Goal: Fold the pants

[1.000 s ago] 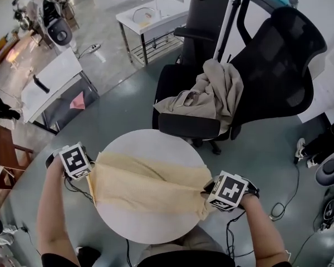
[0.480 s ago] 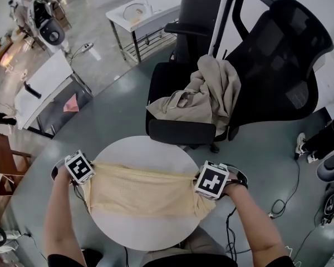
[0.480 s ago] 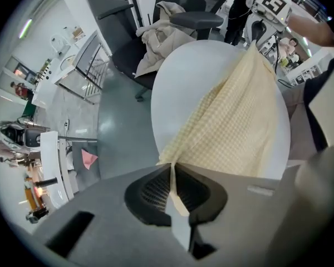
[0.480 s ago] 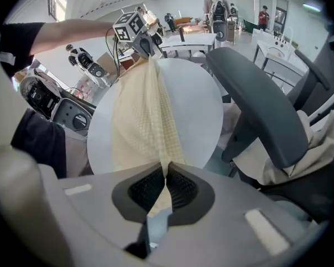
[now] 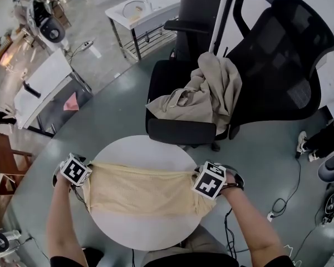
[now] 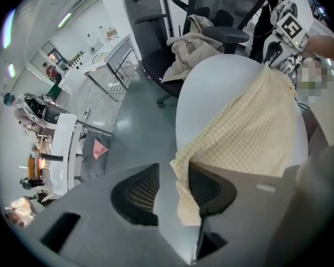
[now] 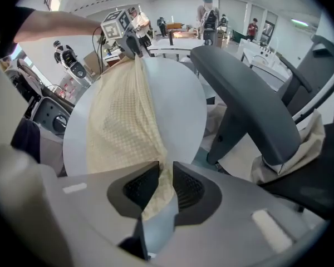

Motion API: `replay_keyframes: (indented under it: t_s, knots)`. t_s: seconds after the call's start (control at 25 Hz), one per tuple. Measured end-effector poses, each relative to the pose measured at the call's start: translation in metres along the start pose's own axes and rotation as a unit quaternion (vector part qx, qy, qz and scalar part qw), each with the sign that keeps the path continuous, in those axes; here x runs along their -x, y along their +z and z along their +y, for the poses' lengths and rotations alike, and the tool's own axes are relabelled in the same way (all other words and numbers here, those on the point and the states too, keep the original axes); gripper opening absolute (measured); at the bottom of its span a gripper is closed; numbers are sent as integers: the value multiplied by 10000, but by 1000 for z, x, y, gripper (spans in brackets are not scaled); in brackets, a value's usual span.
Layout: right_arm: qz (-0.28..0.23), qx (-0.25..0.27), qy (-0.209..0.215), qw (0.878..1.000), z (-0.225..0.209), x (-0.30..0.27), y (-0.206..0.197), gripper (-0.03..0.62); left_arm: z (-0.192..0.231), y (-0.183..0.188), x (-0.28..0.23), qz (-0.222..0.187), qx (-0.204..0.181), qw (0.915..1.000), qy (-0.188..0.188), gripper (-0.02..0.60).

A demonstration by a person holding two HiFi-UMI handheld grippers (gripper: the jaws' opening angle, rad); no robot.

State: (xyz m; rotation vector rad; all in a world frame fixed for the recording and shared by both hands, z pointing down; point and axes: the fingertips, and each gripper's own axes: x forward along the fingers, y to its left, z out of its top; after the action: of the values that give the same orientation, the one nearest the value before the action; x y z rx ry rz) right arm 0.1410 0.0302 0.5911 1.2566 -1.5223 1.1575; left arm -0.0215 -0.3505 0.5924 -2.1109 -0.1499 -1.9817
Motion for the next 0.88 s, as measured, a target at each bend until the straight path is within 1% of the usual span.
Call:
replay_keyframes:
  t_s: [0.12, 0.2, 0.32, 0.44, 0.52, 0.6, 0.68, 0.72, 0.8, 0.88]
  knots:
    - [-283, -322, -120, 9990, -10, 5, -1, 81, 2, -4, 3, -172, 72, 9998, 103, 155]
    - [-474, -552, -153, 9972, -13, 9, -3, 86, 3, -6, 6, -343, 211, 9992, 43, 156]
    - [-683, -1033, -83, 9923, -12, 12, -7, 97, 5, -11, 14, -509, 419, 9978, -80, 163]
    - [-634, -1423, 4, 9878, -14, 15, -12, 103, 7, -17, 22, -544, 485, 9971, -225, 170]
    - [-548, -1592, 4, 9857, -15, 17, -16, 101, 10, -23, 27, -467, 400, 9979, -198, 172]
    - [-387, -1699, -245, 9844, -23, 20, -23, 97, 16, -29, 29, -363, 260, 9990, -50, 172]
    - [-206, -1679, -628, 9836, -35, 22, -30, 39, 23, -35, 28, -268, 242, 9993, 133, 172]
    - [-201, -1659, -726, 9833, -38, 24, -32, 13, 26, -36, 28, -245, 280, 9991, 211, 172]
    - [-448, -1673, -635, 9828, -34, 28, -30, 12, 25, -35, 25, -263, 321, 9987, 293, 172]
    - [-940, -1634, -287, 9816, -16, 35, -18, 20, 19, -29, 24, -314, 229, 9989, 248, 156]
